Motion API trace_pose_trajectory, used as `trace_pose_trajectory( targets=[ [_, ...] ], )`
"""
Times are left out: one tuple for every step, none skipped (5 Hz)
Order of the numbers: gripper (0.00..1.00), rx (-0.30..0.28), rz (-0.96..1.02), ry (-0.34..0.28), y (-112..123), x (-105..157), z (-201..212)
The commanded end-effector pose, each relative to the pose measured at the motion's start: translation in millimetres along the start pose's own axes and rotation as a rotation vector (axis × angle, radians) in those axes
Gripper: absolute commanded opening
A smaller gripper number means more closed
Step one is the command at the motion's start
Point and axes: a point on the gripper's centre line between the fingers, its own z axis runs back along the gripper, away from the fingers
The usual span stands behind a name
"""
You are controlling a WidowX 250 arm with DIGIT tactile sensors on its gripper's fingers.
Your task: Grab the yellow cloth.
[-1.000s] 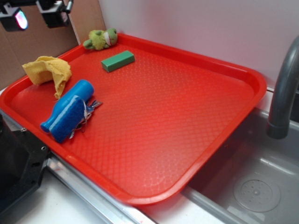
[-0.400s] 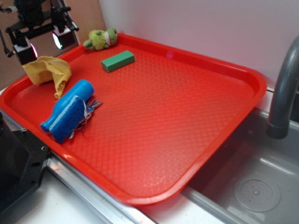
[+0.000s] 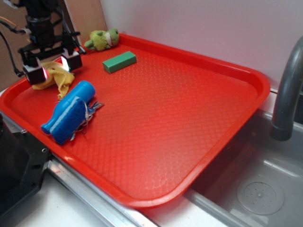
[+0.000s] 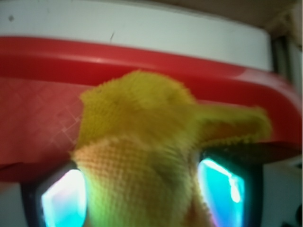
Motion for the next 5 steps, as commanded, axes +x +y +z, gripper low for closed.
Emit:
trace_pose_trajectory(
  targets=[
    [0.0, -0.19, 0.025, -0.101, 31.5, -6.6, 2.3],
    [0.0, -0.189, -0.018, -0.126, 68.3, -22.4, -1.1],
    [0.0, -0.175, -0.245, -0.12, 37.0, -33.1, -0.1],
    [0.0, -0.115, -0.502, -0.074, -8.9, -60.7, 55.8],
    [0.0, -0.095, -0.755, -0.072, -17.3, -77.5, 106.7]
  ],
)
